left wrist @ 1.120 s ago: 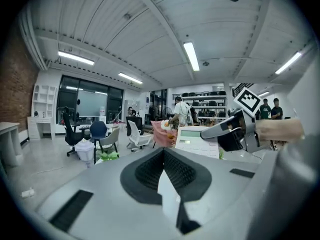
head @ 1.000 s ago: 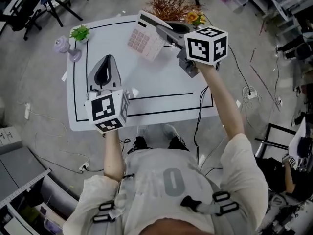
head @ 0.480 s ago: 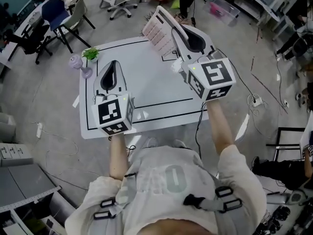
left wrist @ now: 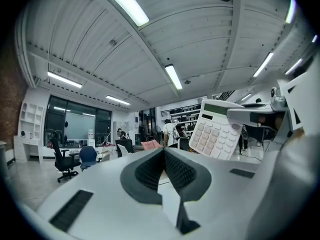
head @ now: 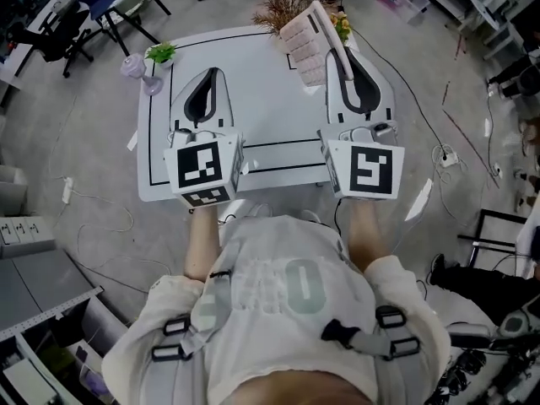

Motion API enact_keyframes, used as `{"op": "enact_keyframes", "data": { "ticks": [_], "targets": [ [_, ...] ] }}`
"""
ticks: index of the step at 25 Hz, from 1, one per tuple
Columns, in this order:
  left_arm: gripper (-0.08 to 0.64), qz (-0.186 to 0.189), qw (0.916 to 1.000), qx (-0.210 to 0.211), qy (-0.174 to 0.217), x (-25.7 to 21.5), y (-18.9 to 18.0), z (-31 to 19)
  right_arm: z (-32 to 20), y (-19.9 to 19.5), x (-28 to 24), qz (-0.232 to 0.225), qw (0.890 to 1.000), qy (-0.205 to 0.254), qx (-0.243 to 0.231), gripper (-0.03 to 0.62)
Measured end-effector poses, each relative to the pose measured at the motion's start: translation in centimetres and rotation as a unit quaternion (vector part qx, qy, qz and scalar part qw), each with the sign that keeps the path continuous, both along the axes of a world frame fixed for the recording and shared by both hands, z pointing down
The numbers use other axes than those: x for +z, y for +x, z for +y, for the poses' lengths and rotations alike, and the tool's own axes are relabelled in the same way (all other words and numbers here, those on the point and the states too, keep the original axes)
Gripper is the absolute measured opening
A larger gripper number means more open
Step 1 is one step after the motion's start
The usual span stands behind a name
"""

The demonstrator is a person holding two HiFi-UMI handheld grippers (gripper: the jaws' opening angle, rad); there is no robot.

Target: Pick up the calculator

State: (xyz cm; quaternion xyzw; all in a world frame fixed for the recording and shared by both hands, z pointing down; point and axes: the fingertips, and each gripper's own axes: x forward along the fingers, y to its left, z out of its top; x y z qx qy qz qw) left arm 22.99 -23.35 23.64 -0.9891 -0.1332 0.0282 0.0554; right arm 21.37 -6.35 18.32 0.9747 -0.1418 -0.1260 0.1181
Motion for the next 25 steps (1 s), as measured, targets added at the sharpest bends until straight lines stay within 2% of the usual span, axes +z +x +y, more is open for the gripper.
{"op": "enact_keyframes", "data": {
  "ticks": [9,25],
  "targets": [
    [0.020,-0.017,0.9998,0.005,0.002,2.0,1.0,0.1,-0.4,0.3,3.3,-0.029,0.999,0.017,-0.002,0.061],
    [0.020,-0.028,0.9996,-0.006,0.000,3.1,1.8,0.3,0.3,1.4,4.6,-0.048,0.999,0.000,-0.010,0.060]
  ]
}}
